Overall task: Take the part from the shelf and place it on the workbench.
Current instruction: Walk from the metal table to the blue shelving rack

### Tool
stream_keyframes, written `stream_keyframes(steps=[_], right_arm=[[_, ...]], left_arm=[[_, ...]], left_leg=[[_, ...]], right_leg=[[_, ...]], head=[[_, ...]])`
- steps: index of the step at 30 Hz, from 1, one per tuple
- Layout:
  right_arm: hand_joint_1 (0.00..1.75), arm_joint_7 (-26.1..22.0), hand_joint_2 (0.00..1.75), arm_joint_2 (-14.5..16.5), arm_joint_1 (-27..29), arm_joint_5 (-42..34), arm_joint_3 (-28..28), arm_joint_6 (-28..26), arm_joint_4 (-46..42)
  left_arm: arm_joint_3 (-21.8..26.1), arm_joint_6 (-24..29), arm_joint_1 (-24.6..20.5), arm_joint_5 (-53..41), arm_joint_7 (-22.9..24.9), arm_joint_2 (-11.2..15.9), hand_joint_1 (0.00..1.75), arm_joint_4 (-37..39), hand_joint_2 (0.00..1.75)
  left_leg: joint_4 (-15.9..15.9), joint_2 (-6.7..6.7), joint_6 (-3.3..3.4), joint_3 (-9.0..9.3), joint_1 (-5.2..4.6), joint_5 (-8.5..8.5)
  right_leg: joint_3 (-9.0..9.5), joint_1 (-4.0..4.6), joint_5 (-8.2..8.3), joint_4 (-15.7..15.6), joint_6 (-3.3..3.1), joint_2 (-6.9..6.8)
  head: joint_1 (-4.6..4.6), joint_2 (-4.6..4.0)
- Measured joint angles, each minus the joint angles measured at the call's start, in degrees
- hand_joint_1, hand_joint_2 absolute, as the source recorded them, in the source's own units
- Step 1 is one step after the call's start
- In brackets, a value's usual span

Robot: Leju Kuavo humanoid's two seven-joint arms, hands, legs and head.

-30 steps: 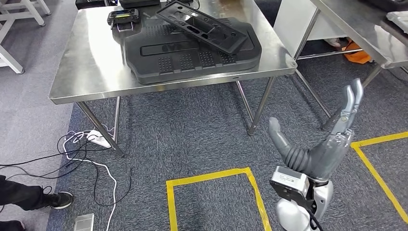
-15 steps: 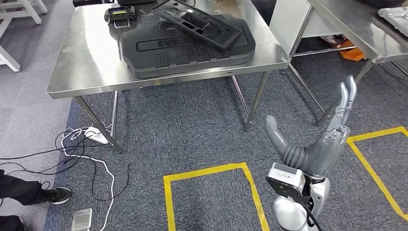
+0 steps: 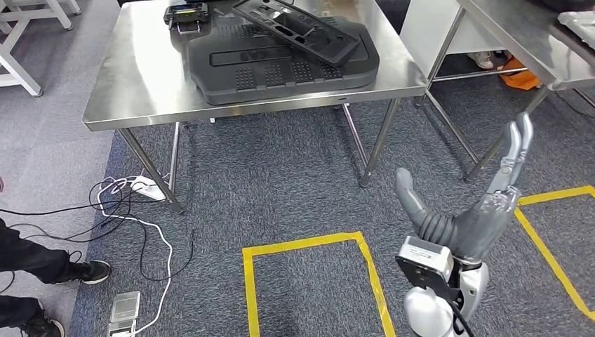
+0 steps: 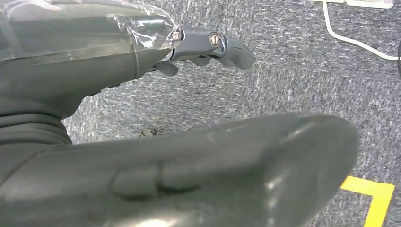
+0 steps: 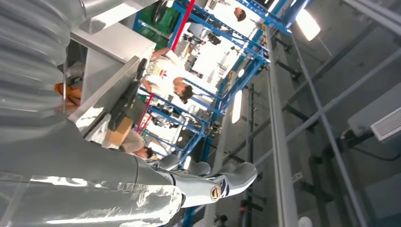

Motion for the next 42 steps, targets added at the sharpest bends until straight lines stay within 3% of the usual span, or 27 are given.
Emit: stream_keyframes(steps=[2, 3, 6, 8, 9, 10, 12, 14, 17, 18, 20, 22, 23, 24, 25, 26, 28, 30, 33, 35, 37, 38, 39, 40, 42], right_arm=[[0.0, -0.1, 1.75, 0.0, 0.0, -0.1, 0.0, 0.0, 0.0], [0.0, -0.2, 1.75, 0.0, -0.1, -0.1, -0.1, 0.0, 0.0], [0.0, -0.5, 1.75, 0.0, -0.3, -0.2, -0.1, 0.0, 0.1], [0.0, -0.6, 1.75, 0.0, -0.3, -0.2, -0.1, 0.0, 0.3], [0.0, -0.6, 1.75, 0.0, -0.3, -0.2, -0.1, 0.0, 0.3], [0.0, -0.6, 1.75, 0.0, -0.3, -0.2, -0.2, 0.0, 0.4], [0.0, -0.6, 1.75, 0.0, -0.3, -0.1, -0.2, 0.0, 0.4], [0.0, -0.6, 1.75, 0.0, -0.3, -0.1, -0.2, 0.0, 0.4], [0.0, -0.6, 1.75, 0.0, -0.3, -0.2, -0.3, 0.0, 0.4], [0.0, -0.6, 1.75, 0.0, -0.3, -0.2, -0.3, 0.0, 0.4], [0.0, -0.6, 1.75, 0.0, -0.3, -0.2, -0.3, 0.0, 0.4], [0.0, -0.6, 1.75, 0.0, -0.3, -0.3, -0.3, 0.0, 0.5], [0.0, -0.6, 1.75, 0.0, -0.2, -0.3, -0.3, 0.0, 0.5], [0.0, -0.6, 1.75, 0.0, -0.2, -0.4, -0.3, 0.0, 0.6], [0.0, -0.6, 1.31, 0.0, -0.2, -0.5, -0.3, 0.0, 0.7], [0.0, -0.6, 0.87, 0.0, -0.2, -0.6, -0.3, 0.0, 0.7], [0.0, -0.5, 0.0, 0.0, -0.3, -0.8, -0.3, 0.0, 0.8], [0.0, -0.5, 0.0, 0.0, -0.3, -1.0, -0.3, 0.0, 0.8], [0.0, -0.4, 0.0, 0.0, -0.3, -1.4, -0.3, 0.0, 0.8], [0.0, -0.2, 0.0, 0.0, -0.2, -1.8, -0.3, 0.0, 0.8], [0.0, 0.0, 0.0, 0.0, -0.1, -2.1, -0.3, 0.0, 0.9], [0.0, 0.0, 0.0, 0.0, 0.0, -2.1, -0.3, 0.0, 0.9], [0.0, 0.1, 0.0, 0.0, 0.0, -2.1, -0.3, 0.0, 0.9], [0.0, 0.1, 0.0, 0.0, 0.1, -2.1, -0.3, 0.0, 1.0], [0.0, 0.1, 0.0, 0.0, 0.1, -2.2, -0.4, 0.0, 1.0]], left_arm=[[0.0, 0.0, 0.0, 0.2, 0.0, 0.0, 0.0, 0.0, 0.0], [0.0, 0.0, 0.0, 0.3, 0.0, 0.0, 0.0, 0.0, 0.0], [0.0, 0.1, 0.1, 0.4, 0.0, 0.0, 0.0, 0.0, 0.0], [0.0, 0.1, 0.1, 0.5, 0.0, 0.0, 0.0, 0.0, 0.0], [0.0, 0.1, 0.1, 0.5, 0.0, 0.0, 0.0, 0.0, 0.0], [0.0, 0.1, 0.1, 0.5, 0.0, 0.0, 0.0, 0.0, 0.0], [0.0, 0.1, 0.1, 0.5, 0.0, 0.0, 0.0, 0.0, 0.0], [0.0, 0.1, 0.0, 0.5, 0.0, 0.0, 0.0, 0.0, 0.0], [0.0, 0.1, 0.2, 0.5, 0.0, 0.0, 0.0, 0.0, 0.0], [0.0, 0.1, 0.1, 0.5, 0.0, 0.0, 0.0, 0.0, 0.0], [0.0, 0.1, 0.0, 0.5, 0.0, 0.0, 0.0, 0.0, 0.0], [0.0, 0.1, 0.0, 0.5, 0.0, 0.0, 0.0, 0.0, 0.0], [0.0, 0.1, 0.0, 0.5, 0.0, 0.0, 0.0, 0.0, 0.0], [0.0, 0.1, 0.1, 0.5, 0.0, 0.0, 0.0, 0.0, 0.0], [0.0, 0.1, 0.1, 0.5, 0.0, 0.0, 0.0, 0.0, 0.0], [0.0, 0.1, 0.1, 0.5, 0.0, 0.0, 0.0, 0.0, 0.0], [0.0, 0.1, 0.0, 0.5, 0.0, 0.0, 0.0, 0.0, 0.0], [0.0, 0.1, 0.0, 0.5, 0.0, -0.1, 0.0, 0.0, 0.0], [0.0, 0.1, 0.0, 0.6, 0.0, -0.1, 0.0, 0.0, 0.0], [0.0, 0.1, 0.1, 0.6, 0.0, -0.1, 0.0, 0.0, 0.0], [0.0, 0.1, 0.1, 0.7, 0.0, -0.1, 0.0, 0.0, 0.0], [0.0, 0.1, 0.1, 0.7, 0.0, -0.1, 0.0, 0.0, 0.0], [0.0, 0.1, 0.1, 0.7, 0.0, -0.1, 0.0, 0.0, 0.0], [0.0, 0.1, 0.1, 0.7, 0.0, -0.1, 0.0, 0.0, 0.0], [0.0, 0.1, 0.1, 0.7, 0.0, -0.1, 0.0, 0.0, 0.0]], left_leg=[[0.2, -0.08, -0.73, -0.18, 0.07, 0.13], [1.0, -0.17, -1.02, -0.52, 0.1, -0.72], [9.5, -0.35, -1.54, -3.59, 0.22, -7.31], [15.2, -0.34, -1.73, -4.99, 0.29, -10.28], [15.3, -0.33, -1.75, -4.26, 0.31, -10.21], [13.0, -0.33, -1.7, -2.37, 0.33, -9.13], [4.7, -0.36, -1.46, 2.92, 0.36, -6.26], [-0.3, -0.41, -1.05, 5.49, 0.23, -4.71], [-0.7, -0.32, 0.03, 5.03, 0.01, -3.78], [-0.8, -0.21, 0.53, 4.72, 0.03, -3.32], [-1.0, 0.04, 1.4, 3.68, 0.18, -2.3], [-0.9, 0.12, 1.73, 2.32, 0.02, -1.41], [-0.9, 0.14, 1.75, 1.67, -0.07, -0.98], [-0.8, 0.16, 1.74, 1.05, -0.14, -0.6], [-0.7, 0.16, 1.71, 0.52, -0.21, -0.27], [-0.6, 0.14, 1.64, 0.1, -0.26, 0.01], [-0.3, 0.09, 1.31, -0.47, -0.34, 0.49], [-0.3, 0.09, 0.66, -0.69, -0.28, 1.05], [0.0, 0.01, -0.42, -1.0, -0.2, 1.3], [3.3, -0.22, -1.01, -2.32, -0.2, -1.92], [10.3, -0.34, -1.5, -4.54, 0.05, -6.89], [13.5, -0.33, -1.69, -5.27, 0.16, -8.37], [15.1, -0.33, -1.82, -5.21, 0.27, -8.68], [14.8, -0.33, -1.91, -4.18, 0.37, -7.95], [8.2, -0.35, -2.0, 0.45, 0.64, -5.32]], right_leg=[[-0.37, -0.11, 0.73, -0.2, -0.75, -0.05], [-0.61, -0.24, 1.16, -0.4, -1.21, -0.15], [-2.1, -0.41, 2.39, -0.6, -2.14, -0.42], [-3.32, -0.34, 3.05, -0.3, -2.15, -0.51], [-3.9, -0.32, 3.37, -0.1, -2.07, -0.53], [-4.4, -0.33, 3.65, 0.1, -1.94, -0.53], [-5.16, -0.29, 4.07, 0.6, -1.59, -0.53], [-5.53, -0.16, 4.37, 1.1, -1.14, -0.56], [-5.69, -0.26, 4.9, 1.2, -0.07, -0.6], [-5.97, -0.36, 4.3, 1.7, 0.29, -0.53], [-7.52, -0.53, 0.49, 5.6, 0.85, -0.36], [-9.75, -0.59, -4.51, 12.9, 1.23, -0.27], [-10.26, -0.59, -5.74, 15.8, 1.31, -0.27], [-9.87, -0.58, -5.74, 16.9, 1.29, -0.26], [-8.38, -0.57, -4.69, 15.7, 1.16, -0.26], [-5.83, -0.54, -3.12, 12.4, 0.9, -0.26], [-0.16, -0.27, -1.21, 3.7, 0.2, -0.27], [2.36, 0.18, -0.82, -1.0, -0.25, -0.23], [1.98, 0.17, 0.35, -1.9, -1.01, -0.29], [1.11, -0.21, 1.53, -2.4, -1.81, -0.52], [-0.29, -0.19, 2.32, -2.0, -2.18, -0.62], [-1.05, -0.18, 2.62, -1.7, -2.13, -0.65], [-1.78, -0.19, 2.9, -1.4, -2.06, -0.66], [-2.49, -0.23, 3.12, -0.9, -1.95, -0.67], [-3.72, -0.36, 3.39, 0.0, -1.65, -0.65]], head=[[-0.01, 0.0], [-0.09, 0.0], [-0.73, 0.0], [-0.91, 0.0], [-0.91, 0.0], [-0.93, 0.0], [-0.97, 0.0], [-0.94, 0.0], [-0.91, 0.0], [-0.9, 0.0], [-0.6, 0.0], [-0.19, 0.0], [-0.11, 0.0], [-0.07, 0.0], [-0.03, 0.0], [0.0, 0.0], [0.06, 0.0], [0.15, 0.0], [0.15, 0.0], [-0.32, 0.0], [-0.84, 0.0], [-0.94, 0.0], [-0.98, 0.0], [-1.0, 0.0], [-1.04, 0.0]])
